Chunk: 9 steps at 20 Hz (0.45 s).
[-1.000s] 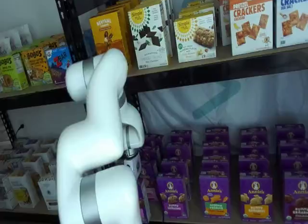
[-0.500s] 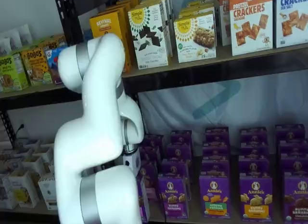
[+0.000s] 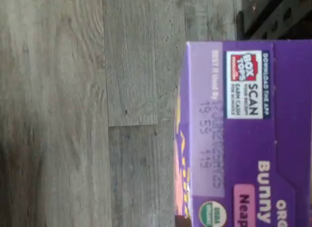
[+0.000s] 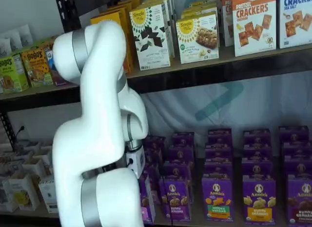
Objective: Pick up the purple box with a pink patch in the middle, on the bottom shelf, the first box from the left
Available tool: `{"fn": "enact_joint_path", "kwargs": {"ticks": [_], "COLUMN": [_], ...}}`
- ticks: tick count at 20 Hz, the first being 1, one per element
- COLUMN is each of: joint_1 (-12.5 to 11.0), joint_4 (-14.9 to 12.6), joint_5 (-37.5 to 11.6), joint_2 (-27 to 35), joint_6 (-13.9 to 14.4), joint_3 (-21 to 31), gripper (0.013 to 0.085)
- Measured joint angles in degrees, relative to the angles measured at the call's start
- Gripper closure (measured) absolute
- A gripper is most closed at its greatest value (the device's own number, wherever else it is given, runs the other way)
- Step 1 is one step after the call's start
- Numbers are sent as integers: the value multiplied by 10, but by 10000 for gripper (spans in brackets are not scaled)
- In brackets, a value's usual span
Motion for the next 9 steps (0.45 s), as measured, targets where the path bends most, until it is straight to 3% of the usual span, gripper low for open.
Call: {"fn": "enact_joint_path", "kwargs": {"ticks": [9], "joint_1": [-17], "joint_4": [-9], "joint_5": [23], "joint_2": [-48], "joint_6": [-8], "joint_3": [33], "gripper": [650]}}
